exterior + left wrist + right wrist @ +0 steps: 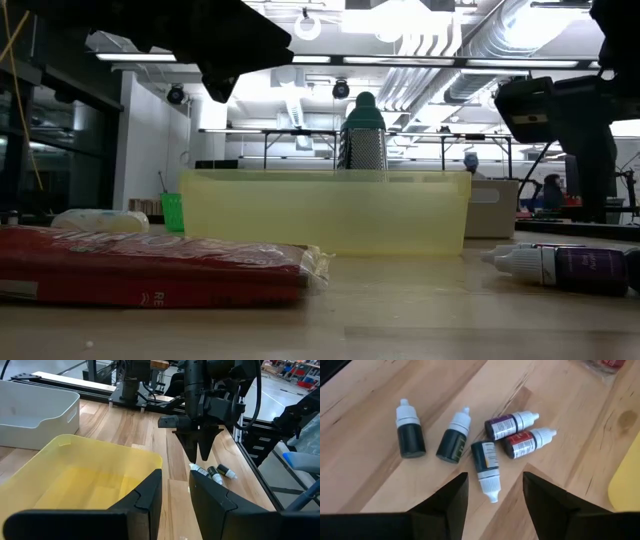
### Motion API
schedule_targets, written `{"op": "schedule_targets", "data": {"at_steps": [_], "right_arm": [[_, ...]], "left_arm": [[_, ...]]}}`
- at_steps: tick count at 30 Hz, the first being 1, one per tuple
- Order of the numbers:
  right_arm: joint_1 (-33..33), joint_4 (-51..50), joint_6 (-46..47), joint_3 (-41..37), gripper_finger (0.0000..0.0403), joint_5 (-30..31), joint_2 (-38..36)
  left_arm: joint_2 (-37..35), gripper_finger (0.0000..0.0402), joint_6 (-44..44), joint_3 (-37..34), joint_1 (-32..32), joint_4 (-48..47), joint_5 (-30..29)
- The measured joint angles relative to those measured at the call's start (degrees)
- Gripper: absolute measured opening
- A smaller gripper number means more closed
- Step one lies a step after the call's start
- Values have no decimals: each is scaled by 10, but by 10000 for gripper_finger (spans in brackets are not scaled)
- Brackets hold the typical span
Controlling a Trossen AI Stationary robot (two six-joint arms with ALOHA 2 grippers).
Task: Pick & Place Food Item
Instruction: Put the blue food coloring bottle into the green bin
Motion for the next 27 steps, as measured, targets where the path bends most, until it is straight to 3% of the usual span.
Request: {"op": "schedule_targets", "data": {"at_steps": [9, 21, 27], "right_arm": [[0, 38, -1, 0, 174, -13, 61], [-1, 45, 3, 0, 173, -9, 67], [-1, 44, 3, 0, 143, -14, 68]], "left_arm": [[0, 95, 0, 0, 0, 0, 1], [0, 95, 1, 0, 0, -6, 1], [0, 95, 1, 0, 0, -5, 0]]}}
